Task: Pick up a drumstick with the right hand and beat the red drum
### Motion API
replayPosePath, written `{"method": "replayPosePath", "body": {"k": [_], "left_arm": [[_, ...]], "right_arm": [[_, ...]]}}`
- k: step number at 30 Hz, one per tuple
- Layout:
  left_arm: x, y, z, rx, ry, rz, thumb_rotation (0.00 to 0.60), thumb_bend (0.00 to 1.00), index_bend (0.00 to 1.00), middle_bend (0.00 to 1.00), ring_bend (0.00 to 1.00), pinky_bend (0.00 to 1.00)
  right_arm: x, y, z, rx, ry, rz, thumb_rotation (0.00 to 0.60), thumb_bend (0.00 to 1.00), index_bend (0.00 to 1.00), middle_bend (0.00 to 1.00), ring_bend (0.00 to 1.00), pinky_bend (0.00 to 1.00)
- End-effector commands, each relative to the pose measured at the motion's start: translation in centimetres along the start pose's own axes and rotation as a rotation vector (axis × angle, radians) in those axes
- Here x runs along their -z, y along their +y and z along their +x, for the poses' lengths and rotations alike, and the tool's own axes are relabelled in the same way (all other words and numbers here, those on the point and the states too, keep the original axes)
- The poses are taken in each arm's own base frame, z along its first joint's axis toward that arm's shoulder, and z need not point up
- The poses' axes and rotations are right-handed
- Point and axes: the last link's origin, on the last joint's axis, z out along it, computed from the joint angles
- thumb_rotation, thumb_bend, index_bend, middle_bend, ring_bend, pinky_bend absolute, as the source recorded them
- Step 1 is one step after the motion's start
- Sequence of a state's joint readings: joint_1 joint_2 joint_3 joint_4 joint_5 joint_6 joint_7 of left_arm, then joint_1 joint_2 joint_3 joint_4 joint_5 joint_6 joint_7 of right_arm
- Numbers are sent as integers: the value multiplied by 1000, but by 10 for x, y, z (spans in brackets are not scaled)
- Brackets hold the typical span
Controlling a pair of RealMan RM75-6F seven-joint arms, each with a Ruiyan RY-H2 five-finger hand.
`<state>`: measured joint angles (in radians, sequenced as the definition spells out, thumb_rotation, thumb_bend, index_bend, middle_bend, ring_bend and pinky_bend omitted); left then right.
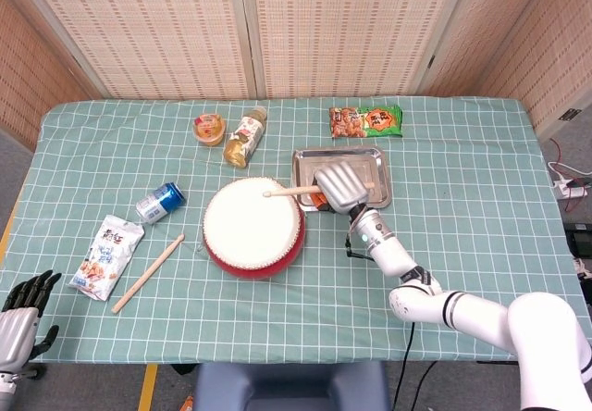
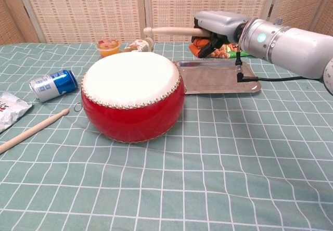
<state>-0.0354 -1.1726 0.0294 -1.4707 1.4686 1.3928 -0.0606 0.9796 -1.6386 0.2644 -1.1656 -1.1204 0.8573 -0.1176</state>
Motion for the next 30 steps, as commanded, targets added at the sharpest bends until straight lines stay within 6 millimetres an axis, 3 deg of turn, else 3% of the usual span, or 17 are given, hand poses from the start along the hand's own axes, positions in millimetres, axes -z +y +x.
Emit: {"method": "replayPosePath", "body": {"k": [1,10,13,19,21,30], "left_arm": [[0,1,0,0,1,-3,600,345,0,0,0,16],[0,1,0,-2,-1,2,600,346,0,0,0,16],[-1,1,0,-1,-1,1,600,346,0,0,0,16],[-1,0,0,-4,-4,0,600,346,0,0,0,16],[-1,0,0,-4,-4,-1,600,346,0,0,0,16],[-3,2,-1,-4,-9,-6,600,347,0,0,0,16]], "right_arm": [[4,5,-2,-68,11,14,544,684,1000,1000,1000,1000],[0,11,-31,390,-107,59,565,684,1000,1000,1000,1000],[-1,6,-25,335,-62,37,594,684,1000,1000,1000,1000],[2,-3,3,-157,111,8,600,684,1000,1000,1000,1000],[2,-1,6,-243,112,11,600,684,1000,1000,1000,1000],[2,5,-24,184,-64,69,600,684,1000,1000,1000,1000]]}}
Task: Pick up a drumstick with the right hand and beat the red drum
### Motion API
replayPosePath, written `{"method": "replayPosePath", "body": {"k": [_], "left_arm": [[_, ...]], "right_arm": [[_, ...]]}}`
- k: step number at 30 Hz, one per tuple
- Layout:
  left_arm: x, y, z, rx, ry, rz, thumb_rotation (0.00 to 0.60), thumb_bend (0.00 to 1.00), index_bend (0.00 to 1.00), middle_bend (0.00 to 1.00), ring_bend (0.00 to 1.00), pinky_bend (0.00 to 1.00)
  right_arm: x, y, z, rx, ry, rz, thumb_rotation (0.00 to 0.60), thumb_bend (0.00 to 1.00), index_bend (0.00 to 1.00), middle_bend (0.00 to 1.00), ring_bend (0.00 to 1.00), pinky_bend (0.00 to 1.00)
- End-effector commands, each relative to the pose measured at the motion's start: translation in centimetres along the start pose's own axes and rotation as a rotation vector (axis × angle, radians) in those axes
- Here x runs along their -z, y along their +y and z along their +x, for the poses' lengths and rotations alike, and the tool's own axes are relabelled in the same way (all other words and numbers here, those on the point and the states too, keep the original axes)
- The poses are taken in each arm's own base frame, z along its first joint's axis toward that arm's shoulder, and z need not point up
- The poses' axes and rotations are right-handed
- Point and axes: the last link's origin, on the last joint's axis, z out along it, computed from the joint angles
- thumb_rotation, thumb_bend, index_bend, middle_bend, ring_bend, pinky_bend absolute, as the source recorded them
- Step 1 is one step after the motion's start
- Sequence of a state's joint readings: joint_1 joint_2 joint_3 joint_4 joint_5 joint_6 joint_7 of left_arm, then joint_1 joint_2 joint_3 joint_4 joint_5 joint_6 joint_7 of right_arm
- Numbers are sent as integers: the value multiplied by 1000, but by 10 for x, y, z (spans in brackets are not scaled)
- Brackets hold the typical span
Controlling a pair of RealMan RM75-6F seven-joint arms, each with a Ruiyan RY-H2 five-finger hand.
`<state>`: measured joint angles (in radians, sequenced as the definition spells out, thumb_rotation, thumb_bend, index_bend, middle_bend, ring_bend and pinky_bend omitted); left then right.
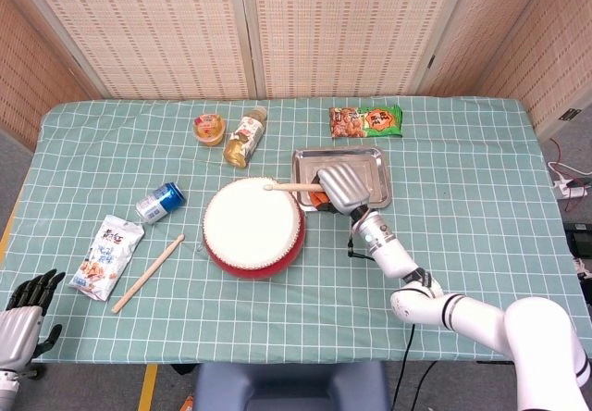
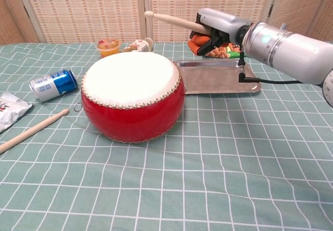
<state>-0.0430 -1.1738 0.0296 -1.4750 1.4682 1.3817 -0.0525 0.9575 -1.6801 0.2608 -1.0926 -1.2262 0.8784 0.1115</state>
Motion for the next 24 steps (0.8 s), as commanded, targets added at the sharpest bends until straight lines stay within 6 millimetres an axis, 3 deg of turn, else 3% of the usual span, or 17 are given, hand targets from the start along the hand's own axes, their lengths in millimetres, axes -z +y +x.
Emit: {"method": "replayPosePath", "body": {"k": [1,7,18,24], "left_arm": [[0,0,0,0,-2,1,600,347,0,0,0,16],[0,-2,-1,2,-3,9,600,345,0,0,0,16],[0,-2,0,5,3,2,600,346,0,0,0,16],[-1,-1,0,4,0,-1,600,346,0,0,0,16]], "right_arm": [[0,4,-17,373,-110,38,600,684,1000,1000,1000,1000],[-3,5,-25,510,-159,18,600,685,1000,1000,1000,1000],[-1,-11,15,91,83,-3,600,684,1000,1000,1000,1000],[1,-5,6,160,19,4,600,685,1000,1000,1000,1000]]}}
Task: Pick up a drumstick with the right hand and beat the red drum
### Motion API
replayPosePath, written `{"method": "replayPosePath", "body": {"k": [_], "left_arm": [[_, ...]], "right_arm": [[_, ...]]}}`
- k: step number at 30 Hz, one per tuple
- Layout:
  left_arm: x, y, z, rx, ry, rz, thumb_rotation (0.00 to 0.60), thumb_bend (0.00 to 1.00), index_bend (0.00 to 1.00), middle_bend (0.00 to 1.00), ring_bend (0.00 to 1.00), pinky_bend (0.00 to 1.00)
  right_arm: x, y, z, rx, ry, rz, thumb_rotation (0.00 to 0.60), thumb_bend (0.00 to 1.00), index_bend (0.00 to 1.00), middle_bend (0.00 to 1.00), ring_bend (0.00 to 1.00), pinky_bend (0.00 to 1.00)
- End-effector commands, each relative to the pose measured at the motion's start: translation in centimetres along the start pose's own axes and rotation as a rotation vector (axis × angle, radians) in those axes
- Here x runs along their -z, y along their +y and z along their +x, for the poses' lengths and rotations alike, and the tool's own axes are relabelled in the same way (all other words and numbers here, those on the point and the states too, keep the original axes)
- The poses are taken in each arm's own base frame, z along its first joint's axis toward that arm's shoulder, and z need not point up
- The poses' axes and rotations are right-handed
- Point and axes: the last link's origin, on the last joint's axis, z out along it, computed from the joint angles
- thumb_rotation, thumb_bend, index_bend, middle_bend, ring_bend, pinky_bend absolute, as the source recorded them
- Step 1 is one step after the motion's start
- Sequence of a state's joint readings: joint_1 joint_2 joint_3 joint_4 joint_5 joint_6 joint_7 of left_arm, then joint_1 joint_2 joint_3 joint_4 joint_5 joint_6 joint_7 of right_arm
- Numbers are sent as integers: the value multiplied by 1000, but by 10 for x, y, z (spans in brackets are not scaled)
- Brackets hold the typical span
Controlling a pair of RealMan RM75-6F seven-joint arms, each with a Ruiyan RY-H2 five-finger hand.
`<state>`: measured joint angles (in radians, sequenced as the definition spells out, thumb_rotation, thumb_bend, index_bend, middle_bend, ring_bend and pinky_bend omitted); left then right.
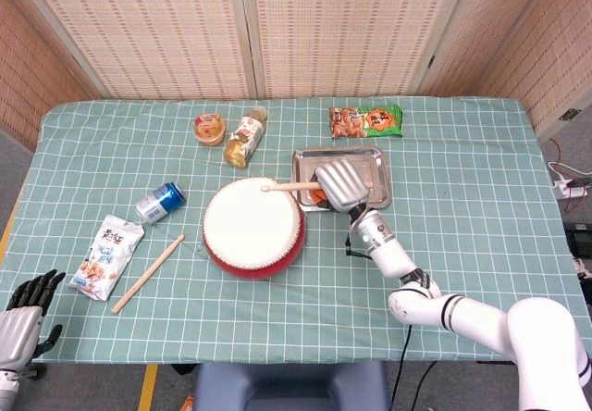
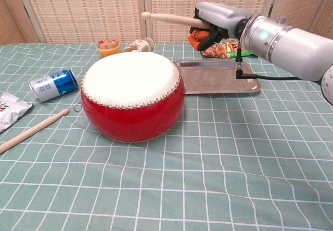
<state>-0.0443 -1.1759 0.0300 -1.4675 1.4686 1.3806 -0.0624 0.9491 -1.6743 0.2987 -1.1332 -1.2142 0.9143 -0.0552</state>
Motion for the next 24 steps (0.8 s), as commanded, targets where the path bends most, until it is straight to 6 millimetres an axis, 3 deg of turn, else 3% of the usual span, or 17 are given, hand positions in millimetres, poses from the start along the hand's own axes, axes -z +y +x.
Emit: {"method": "replayPosePath", "body": {"k": [1,6,9,13,17,20,24], "left_arm": [[0,0,0,0,0,-1,600,346,0,0,0,16],[0,0,0,-1,-2,3,600,345,0,0,0,16],[0,-1,-1,0,-3,8,600,345,0,0,0,16],[1,-2,-1,0,-4,11,600,345,0,0,0,16],[0,-2,-1,-2,-5,6,600,345,0,0,0,16],[0,-2,-1,-3,-4,4,600,344,0,0,0,16],[-1,0,-1,-3,-4,-1,600,345,0,0,0,16]], "right_arm": [[2,3,-8,87,-61,11,600,685,1000,1000,1000,1000],[3,7,-31,334,-185,35,600,685,1000,1000,1000,1000],[2,7,-36,383,-199,27,600,685,1000,1000,1000,1000],[0,-1,-22,234,-101,5,600,685,1000,1000,1000,1000],[0,-5,-1,-42,42,-18,600,685,1000,1000,1000,1000],[1,-1,5,-225,56,-39,600,685,1000,1000,1000,1000],[3,8,-7,-45,-34,-10,600,684,1000,1000,1000,1000]]}}
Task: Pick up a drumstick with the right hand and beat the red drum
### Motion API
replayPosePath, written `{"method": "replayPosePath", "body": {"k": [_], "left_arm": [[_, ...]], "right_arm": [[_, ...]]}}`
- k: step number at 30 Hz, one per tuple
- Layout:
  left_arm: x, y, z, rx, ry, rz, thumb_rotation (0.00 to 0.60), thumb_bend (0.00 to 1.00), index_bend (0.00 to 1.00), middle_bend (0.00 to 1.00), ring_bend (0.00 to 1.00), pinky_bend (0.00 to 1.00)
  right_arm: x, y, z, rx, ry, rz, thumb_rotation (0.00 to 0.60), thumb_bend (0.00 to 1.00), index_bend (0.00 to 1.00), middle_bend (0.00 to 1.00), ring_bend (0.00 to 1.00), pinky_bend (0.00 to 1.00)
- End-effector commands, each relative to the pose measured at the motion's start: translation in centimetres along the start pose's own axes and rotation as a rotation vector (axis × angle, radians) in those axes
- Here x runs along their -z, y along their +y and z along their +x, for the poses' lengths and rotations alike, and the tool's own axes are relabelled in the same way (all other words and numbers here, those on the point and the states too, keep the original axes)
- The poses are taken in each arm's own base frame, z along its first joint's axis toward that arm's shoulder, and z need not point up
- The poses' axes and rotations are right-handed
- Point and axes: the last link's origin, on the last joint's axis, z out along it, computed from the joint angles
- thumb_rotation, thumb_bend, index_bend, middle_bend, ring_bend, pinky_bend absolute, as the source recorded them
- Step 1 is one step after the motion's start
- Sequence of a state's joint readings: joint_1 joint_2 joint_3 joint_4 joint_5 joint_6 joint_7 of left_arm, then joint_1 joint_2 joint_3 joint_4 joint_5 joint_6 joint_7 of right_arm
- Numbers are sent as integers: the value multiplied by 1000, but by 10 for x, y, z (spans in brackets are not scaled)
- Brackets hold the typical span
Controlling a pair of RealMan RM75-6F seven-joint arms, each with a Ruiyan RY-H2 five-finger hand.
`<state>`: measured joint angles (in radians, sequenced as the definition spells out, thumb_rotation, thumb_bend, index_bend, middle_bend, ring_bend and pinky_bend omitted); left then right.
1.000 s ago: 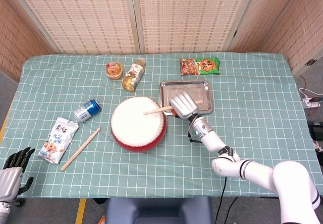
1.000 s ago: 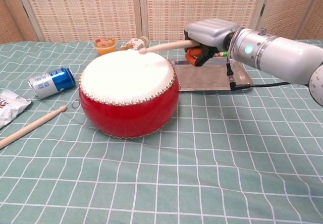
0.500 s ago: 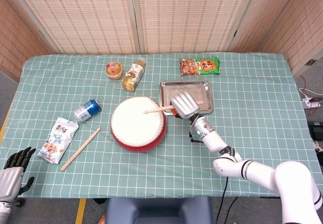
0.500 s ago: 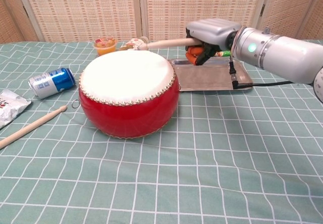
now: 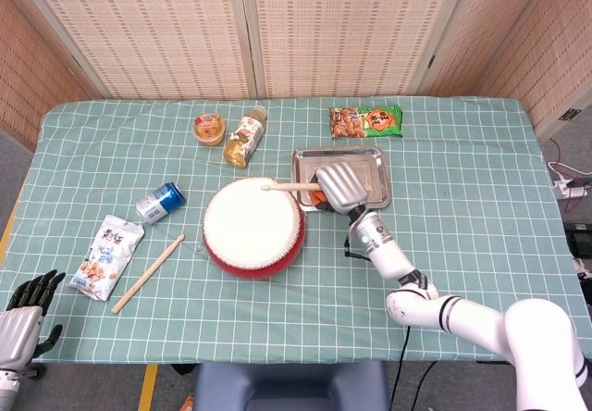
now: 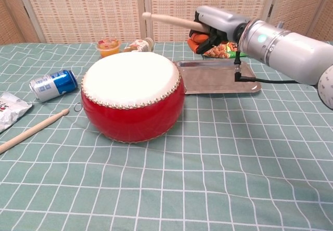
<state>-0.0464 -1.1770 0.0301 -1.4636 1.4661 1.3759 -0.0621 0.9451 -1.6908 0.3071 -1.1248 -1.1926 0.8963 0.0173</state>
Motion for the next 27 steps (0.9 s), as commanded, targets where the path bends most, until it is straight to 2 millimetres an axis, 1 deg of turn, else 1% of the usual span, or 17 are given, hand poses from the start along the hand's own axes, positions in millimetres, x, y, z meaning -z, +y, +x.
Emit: {"method": "replayPosePath", "body": {"k": [1,3,6,10,12,17,20,23,27], "left_arm": [[-1,1,0,0,-1,-3,600,345,0,0,0,16],[-1,2,-1,1,-2,-3,600,344,0,0,0,16],[-1,1,-1,-1,-5,-2,600,344,0,0,0,16],[-1,0,-1,-1,-8,5,600,345,0,0,0,16],[-1,0,-2,0,-9,6,600,344,0,0,0,16],[-1,-1,-2,1,-11,8,600,344,0,0,0,16],[-1,-1,-2,1,-10,7,600,345,0,0,0,16],[-1,0,-1,1,-4,-1,600,346,0,0,0,16],[-1,1,-1,1,-6,-4,600,345,0,0,0,16]], "right_arm": [[3,8,-4,108,-41,19,600,685,1000,1000,1000,1000],[4,10,-15,249,-102,41,600,685,1000,1000,1000,1000],[4,12,-26,408,-157,64,600,685,1000,1000,1000,1000],[3,14,-31,479,-190,49,600,685,1000,1000,1000,1000],[2,12,-28,441,-176,24,600,685,1000,1000,1000,1000],[1,2,-8,185,-49,-8,600,685,1000,1000,1000,1000],[1,0,-5,142,-27,-6,600,685,1000,1000,1000,1000],[2,0,6,5,28,-6,600,684,1000,1000,1000,1000],[5,6,-4,212,-69,25,600,685,1000,1000,1000,1000]]}}
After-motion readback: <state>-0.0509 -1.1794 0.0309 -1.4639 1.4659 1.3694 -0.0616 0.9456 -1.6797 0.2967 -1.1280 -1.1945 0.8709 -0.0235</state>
